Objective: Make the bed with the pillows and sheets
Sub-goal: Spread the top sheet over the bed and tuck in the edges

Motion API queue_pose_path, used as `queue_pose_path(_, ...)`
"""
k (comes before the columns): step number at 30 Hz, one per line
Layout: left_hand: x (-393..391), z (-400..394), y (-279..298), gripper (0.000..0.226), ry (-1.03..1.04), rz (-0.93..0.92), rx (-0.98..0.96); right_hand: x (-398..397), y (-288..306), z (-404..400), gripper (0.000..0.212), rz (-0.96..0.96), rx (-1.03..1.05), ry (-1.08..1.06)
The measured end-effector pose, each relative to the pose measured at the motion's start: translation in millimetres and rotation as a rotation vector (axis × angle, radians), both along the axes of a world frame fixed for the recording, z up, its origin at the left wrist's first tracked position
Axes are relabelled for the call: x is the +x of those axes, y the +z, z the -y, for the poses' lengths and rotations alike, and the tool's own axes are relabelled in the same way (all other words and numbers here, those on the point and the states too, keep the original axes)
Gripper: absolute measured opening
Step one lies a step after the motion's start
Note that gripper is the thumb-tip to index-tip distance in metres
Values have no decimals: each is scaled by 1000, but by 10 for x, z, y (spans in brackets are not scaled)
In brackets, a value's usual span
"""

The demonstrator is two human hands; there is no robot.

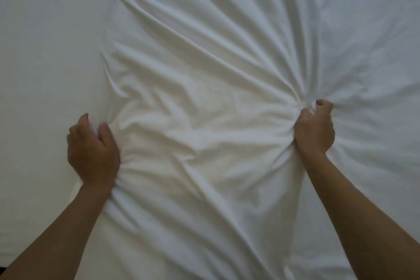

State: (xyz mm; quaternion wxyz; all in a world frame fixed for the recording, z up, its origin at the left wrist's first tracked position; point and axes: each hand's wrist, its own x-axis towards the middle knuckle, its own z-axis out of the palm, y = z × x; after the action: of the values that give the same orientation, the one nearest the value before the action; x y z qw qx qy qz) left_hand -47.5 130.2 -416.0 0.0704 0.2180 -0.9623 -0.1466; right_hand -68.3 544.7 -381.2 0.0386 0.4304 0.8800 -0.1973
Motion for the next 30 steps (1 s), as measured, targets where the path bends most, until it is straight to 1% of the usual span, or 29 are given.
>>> queue_pose_path(2,123,-54,17,50,-76,-49,-8,228,117,149,54,-44,82,63)
queue_pose_path(3,216,-111,37,51,-140,-57,-24,360,206,305,58,-96,140,130)
queue_pose_path(5,439,-313,64,52,-336,-49,-56,574,361,755,60,-236,190,338)
queue_pose_path(6,594,-464,66,52,-472,-16,-52,648,399,1007,59,-280,176,472)
queue_pose_path(8,980,-787,52,51,-779,89,-6,780,340,1430,57,-271,145,768)
queue_pose_path(9,1232,-936,52,50,-941,140,31,893,241,1516,55,-242,140,879)
queue_pose_path(10,1495,-1064,48,50,-1113,178,74,1031,95,1475,54,-204,154,926)
queue_pose_path(11,1760,-1159,28,50,-1303,208,84,1215,-58,1343,54,-149,181,893)
queue_pose_path(13,2269,-1274,-11,47,-1647,244,24,1732,-273,945,58,8,228,689)
queue_pose_path(15,2610,-1338,-35,40,-1839,257,-79,2177,-305,626,61,111,216,513)
queue_pose_path(17,2750,-1406,-53,35,-1932,192,-184,2399,-276,500,62,177,193,433)
queue_pose_path(18,2752,-1453,-14,32,-1932,166,-168,2425,-247,481,62,188,174,430)
queue_pose_path(19,2690,-1485,60,28,-1897,159,-99,2414,-224,472,62,185,160,438)
queue_pose_path(20,2582,-1509,161,26,-1833,159,12,2369,-204,455,61,171,160,447)
queue_pose_path(21,2430,-1537,267,25,-1730,143,137,2297,-184,439,61,140,166,438)
queue_pose_path(23,1968,-1550,398,24,-1412,10,354,2068,-127,456,59,17,185,416)
queue_pose_path(24,1673,-1509,436,25,-1262,-63,406,1910,-99,489,58,-70,191,433)
queue_pose_path(25,1342,-1448,460,27,-1132,-127,396,1711,-71,540,58,-161,185,470)
queue_pose_path(27,626,-1292,443,32,-892,-195,246,1200,-23,704,58,-290,159,579)
queue_pose_path(29,-56,-1156,452,37,-682,-225,82,644,43,925,58,-320,164,695)
queue_pose_path(30,-346,-1115,474,40,-601,-219,45,373,94,1043,58,-333,168,757)
